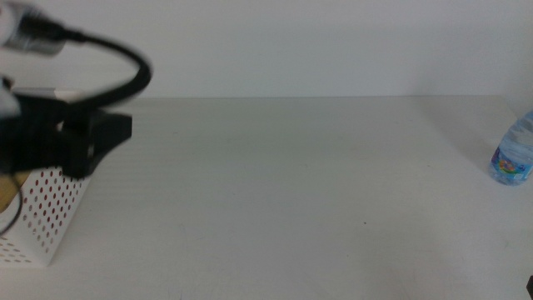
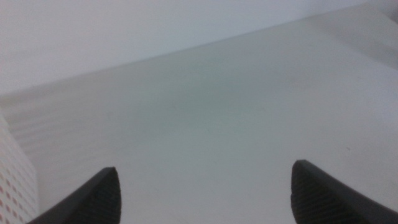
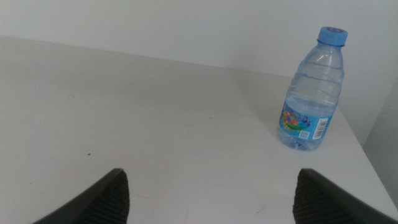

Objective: Use arms to grab the bottles and put them into the dustbin to the left of the table.

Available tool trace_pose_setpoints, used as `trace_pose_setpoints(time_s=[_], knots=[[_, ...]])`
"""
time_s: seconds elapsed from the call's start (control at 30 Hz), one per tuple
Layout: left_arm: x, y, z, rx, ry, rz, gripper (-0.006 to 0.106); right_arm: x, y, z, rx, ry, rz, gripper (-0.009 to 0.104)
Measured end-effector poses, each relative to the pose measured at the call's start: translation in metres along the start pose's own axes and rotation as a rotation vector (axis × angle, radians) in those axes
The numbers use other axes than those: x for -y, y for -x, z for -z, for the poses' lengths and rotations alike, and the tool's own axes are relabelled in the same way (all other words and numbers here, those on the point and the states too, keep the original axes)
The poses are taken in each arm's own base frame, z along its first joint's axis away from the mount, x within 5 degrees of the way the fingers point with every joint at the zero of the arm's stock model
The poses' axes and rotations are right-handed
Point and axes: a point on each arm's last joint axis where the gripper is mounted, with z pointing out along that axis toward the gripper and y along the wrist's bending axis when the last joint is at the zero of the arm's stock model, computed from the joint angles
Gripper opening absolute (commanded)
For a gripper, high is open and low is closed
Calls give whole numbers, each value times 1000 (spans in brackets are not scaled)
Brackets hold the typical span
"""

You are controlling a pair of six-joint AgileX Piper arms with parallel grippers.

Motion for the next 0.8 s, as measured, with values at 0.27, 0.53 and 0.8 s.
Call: trace_pose_setpoints(time_s=[0.27, 0.53, 0.8], knots=[[5, -15, 14, 21, -11, 11, 90, 0, 0, 0, 0, 0, 0, 72], [12, -33, 16, -38, -25, -61, 90, 0, 0, 0, 0, 0, 0, 72], [29, -73, 11, 9, -115, -87, 89, 0, 0, 0, 0, 0, 0, 72]])
